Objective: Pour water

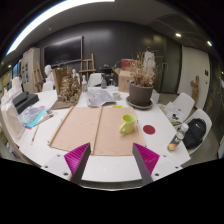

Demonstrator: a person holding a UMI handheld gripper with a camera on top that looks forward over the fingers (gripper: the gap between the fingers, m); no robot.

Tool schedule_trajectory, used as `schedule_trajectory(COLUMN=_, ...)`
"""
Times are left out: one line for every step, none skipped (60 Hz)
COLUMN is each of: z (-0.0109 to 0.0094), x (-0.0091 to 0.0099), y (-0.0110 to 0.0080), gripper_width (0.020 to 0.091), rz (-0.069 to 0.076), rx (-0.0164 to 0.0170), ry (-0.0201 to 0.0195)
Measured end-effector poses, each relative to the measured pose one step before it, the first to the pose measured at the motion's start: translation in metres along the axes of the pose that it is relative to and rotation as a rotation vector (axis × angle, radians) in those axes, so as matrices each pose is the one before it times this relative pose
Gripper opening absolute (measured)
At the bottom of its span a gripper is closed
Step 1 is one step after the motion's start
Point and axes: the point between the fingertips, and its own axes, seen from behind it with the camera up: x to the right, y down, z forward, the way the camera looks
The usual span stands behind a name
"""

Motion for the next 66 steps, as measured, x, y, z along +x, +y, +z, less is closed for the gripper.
schedule_trajectory(z=0.00137, x=0.01149, y=0.00202, gripper_width=0.0862, rz=0.0042, rx=0.00199, ry=0.01105)
schedule_trajectory(z=0.00105, x=0.01136, y=0.00203, gripper_width=0.0861, rz=0.0044, rx=0.00248, ry=0.01087)
schedule_trajectory(z=0.00116, x=0.01142, y=0.00202, gripper_width=0.0861, rz=0.0039, rx=0.00291, ry=0.01124)
schedule_trajectory(z=0.00123, x=0.01148, y=0.00204, gripper_width=0.0860, rz=0.0040, rx=0.00311, ry=0.01113)
schedule_trajectory(z=0.00146, x=0.01142, y=0.00263, gripper_width=0.0860, rz=0.0044, rx=0.00223, ry=0.01177)
schedule_trajectory(z=0.00155, x=0.01113, y=0.00322, gripper_width=0.0859, rz=0.0046, rx=0.00066, ry=0.01145)
schedule_trajectory(z=0.00195, x=0.01092, y=0.00378, gripper_width=0.0858, rz=0.0044, rx=-0.00031, ry=0.01023)
schedule_trajectory(z=0.00198, x=0.01063, y=0.00384, gripper_width=0.0858, rz=0.0044, rx=-0.00103, ry=0.00910)
schedule_trajectory(z=0.00217, x=0.01045, y=0.00348, gripper_width=0.0859, rz=0.0054, rx=-0.00074, ry=0.00810)
schedule_trajectory(z=0.00202, x=0.00992, y=0.00295, gripper_width=0.0858, rz=0.0069, rx=0.00121, ry=0.00727)
schedule_trajectory(z=0.00243, x=0.00994, y=0.00212, gripper_width=0.0859, rz=0.0078, rx=0.00381, ry=0.00664)
schedule_trajectory(z=0.00231, x=0.01038, y=0.00249, gripper_width=0.0860, rz=0.0067, rx=0.00388, ry=0.00660)
schedule_trajectory(z=0.00290, x=0.01027, y=0.00284, gripper_width=0.0859, rz=0.0058, rx=0.00183, ry=0.00704)
schedule_trajectory(z=0.00302, x=0.01063, y=0.00307, gripper_width=0.0860, rz=0.0046, rx=0.00049, ry=0.00846)
schedule_trajectory(z=0.00278, x=0.01065, y=0.00302, gripper_width=0.0860, rz=0.0034, rx=0.00042, ry=0.00893)
schedule_trajectory(z=0.00311, x=0.01074, y=0.00208, gripper_width=0.0861, rz=0.0034, rx=0.00330, ry=0.00831)
schedule_trajectory(z=0.00305, x=0.01025, y=0.00110, gripper_width=0.0862, rz=0.0032, rx=0.00708, ry=0.00864)
schedule_trajectory(z=0.00344, x=0.00960, y=0.00049, gripper_width=0.0861, rz=0.0026, rx=0.00999, ry=0.00796)
schedule_trajectory(z=0.00370, x=0.00951, y=0.00102, gripper_width=0.0862, rz=0.0022, rx=0.00974, ry=0.00683)
schedule_trajectory(z=0.00361, x=0.00908, y=0.00137, gripper_width=0.0862, rz=0.0017, rx=0.00730, ry=0.00622)
schedule_trajectory(z=0.00395, x=0.00948, y=0.00181, gripper_width=0.0859, rz=0.0018, rx=0.00479, ry=0.00746)
schedule_trajectory(z=0.00422, x=0.00877, y=0.00151, gripper_width=0.0859, rz=0.0012, rx=0.00380, ry=0.00654)
schedule_trajectory(z=0.00448, x=0.00683, y=0.00269, gripper_width=0.0860, rz=0.0026, rx=0.00608, ry=0.00704)
schedule_trajectory(z=0.00462, x=0.00757, y=0.00049, gripper_width=0.0860, rz=0.0022, rx=0.00684, ry=0.00444)
schedule_trajectory(z=0.00474, x=0.00694, y=0.00041, gripper_width=0.0859, rz=0.0030, rx=0.00759, ry=0.00299)
schedule_trajectory(z=0.00522, x=0.00640, y=0.00055, gripper_width=0.0860, rz=0.0030, rx=0.00668, ry=0.00223)
schedule_trajectory(z=0.00540, x=0.00567, y=0.00066, gripper_width=0.0858, rz=0.0026, rx=0.00469, ry=0.00101)
schedule_trajectory(z=0.00584, x=0.00502, y=0.00110, gripper_width=0.0858, rz=0.0015, rx=0.00181, ry=0.00009)
schedule_trajectory(z=0.00587, x=0.00495, y=0.00131, gripper_width=0.0857, rz=0.0007, rx=0.00079, ry=-0.00031)
schedule_trajectory(z=0.00582, x=0.00524, y=0.00082, gripper_width=0.0857, rz=0.0006, rx=0.00114, ry=0.00009)
schedule_trajectory(z=0.00646, x=0.00487, y=-0.00010, gripper_width=0.0858, rz=0.0007, rx=0.00276, ry=0.00050)
schedule_trajectory(z=0.00611, x=0.00459, y=-0.00066, gripper_width=0.0858, rz=0.0001, rx=0.00472, ry=0.00012)
schedule_trajectory(z=0.00608, x=0.00386, y=-0.00102, gripper_width=0.0859, rz=-0.0005, rx=0.00611, ry=-0.00154)
schedule_trajectory(z=0.00608, x=0.00343, y=-0.00100, gripper_width=0.0858, rz=-0.0013, rx=0.00609, ry=-0.00291)
schedule_trajectory(z=0.00649, x=0.00328, y=-0.00029, gripper_width=0.0856, rz=-0.0019, rx=0.00466, ry=-0.00313)
schedule_trajectory(z=0.00650, x=0.00329, y=0.00022, gripper_width=0.0858, rz=-0.0029, rx=0.00294, ry=-0.00198)
schedule_trajectory(z=0.00660, x=0.00329, y=0.00068, gripper_width=0.0859, rz=-0.0029, rx=0.00191, ry=-0.00101)
schedule_trajectory(z=0.00649, x=0.00352, y=0.00028, gripper_width=0.0859, rz=-0.0025, rx=0.00200, ry=-0.00073)
schedule_trajectory(z=0.00662, x=0.00276, y=0.00043, gripper_width=0.0856, rz=-0.0011, rx=0.00266, ry=-0.00130)
schedule_trajectory(z=0.00655, x=0.00212, y=0.00049, gripper_width=0.0858, rz=0.0007, rx=0.00317, ry=-0.00326)
schedule_trajectory(z=0.00624, x=0.00126, y=0.00025, gripper_width=0.0857, rz=0.0009, rx=0.00252, ry=-0.00481)
schedule_trajectory(z=0.00585, x=0.00148, y=0.00069, gripper_width=0.0856, rz=0.0004, rx=0.00253, ry=-0.00535)
schedule_trajectory(z=0.00585, x=0.00140, y=0.00084, gripper_width=0.0856, rz=0.0002, rx=0.00253, ry=-0.00382)
schedule_trajectory(z=0.00606, x=0.00131, y=0.00010, gripper_width=0.0857, rz=-0.0011, rx=0.00081, ry=0.00079)
schedule_trajectory(z=0.00562, x=0.00197, y=0.00114, gripper_width=0.0856, rz=0.0001, rx=0.00088, ry=-0.00012)
schedule_trajectory(z=0.00494, x=0.00184, y=0.00093, gripper_width=0.0853, rz=0.0005, rx=0.00092, ry=-0.00185)
schedule_trajectory(z=0.00441, x=0.00126, y=0.00050, gripper_width=0.0850, rz=0.0013, rx=0.00140, ry=-0.00354)
schedule_trajectory(z=0.00428, x=0.00108, y=0.00051, gripper_width=0.0843, rz=0.0017, rx=0.00170, ry=-0.00422)
schedule_trajectory(z=0.00393, x=0.00080, y=0.00010, gripper_width=0.0835, rz=0.0017, rx=0.00259, ry=-0.00435)
schedule_trajectory(z=0.00384, x=0.00062, y=-0.00057, gripper_width=0.0825, rz=0.0017, rx=0.00432, ry=-0.00437)
schedule_trajectory(z=0.00349, x=-0.00003, y=-0.00109, gripper_width=0.0810, rz=0.0014, rx=0.00540, ry=-0.00519)
schedule_trajectory(z=0.00311, x=-0.00011, y=-0.00114, gripper_width=0.0790, rz=0.0001, rx=0.00569, ry=-0.00547)
schedule_trajectory(z=0.00753, x=0.00263, y=-0.00054, gripper_width=0.0764, rz=-0.0018, rx=0.00644, ry=-0.01003)
schedule_trajectory(z=-0.00170, x=-0.00468, y=-0.00049, gripper_width=0.0733, rz=-0.0031, rx=0.00431, ry=-0.00374)
schedule_trajectory(z=0.00149, x=-0.00094, y=-0.00046, gripper_width=0.0697, rz=-0.0033, rx=0.00541, ry=-0.00567)
schedule_trajectory(z=0.00179, x=-0.00042, y=-0.00100, gripper_width=0.0659, rz=-0.0025, rx=0.00576, ry=-0.00341)
schedule_trajectory(z=0.00154, x=0.00012, y=-0.00124, gripper_width=0.0613, rz=-0.0014, rx=0.00645, ry=-0.00121)
schedule_trajectory(z=0.00157, x=0.00040, y=-0.00115, gripper_width=0.0559, rz=-0.0008, rx=0.00715, ry=-0.00078)
schedule_trajectory(z=0.00168, x=0.00046, y=-0.00090, gripper_width=0.0491, rz=-0.0018, rx=0.00671, ry=-0.00002)
schedule_trajectory(z=0.00148, x=-0.00148, y=-0.00079, gripper_width=0.0438, rz=-0.0018, rx=0.00624, ry=-0.00592)
schedule_trajectory(z=0.00261, x=0.00264, y=-0.00104, gripper_width=0.0431, rz=-0.0012, rx=0.00127, ry=0.00133)
schedule_trajectory(z=0.00129, x=0.00101, y=-0.00053, gripper_width=0.0431, rz=-0.0010, rx=0.00452, ry=0.00552)
schedule_trajectory(z=0.00067, x=-0.00015, y=-0.00125, gripper_width=0.0428, rz=-0.0008, rx=0.00462, ry=0.00465)
schedule_trajectory(z=0.00124, x=-0.00007, y=-0.00006, gripper_width=0.0415, rz=-0.0004, rx=0.00372, ry=0.00223)
schedule_trajectory(z=0.00081, x=-0.00006, y=-0.00023, gripper_width=0.0412, rz=-0.0001, rx=0.00407, ry=-0.00014)
schedule_trajectory(z=0.00060, x=0.00024, y=-0.00054, gripper_width=0.0409, rz=0.0004, rx=0.00412, ry=0.00073)
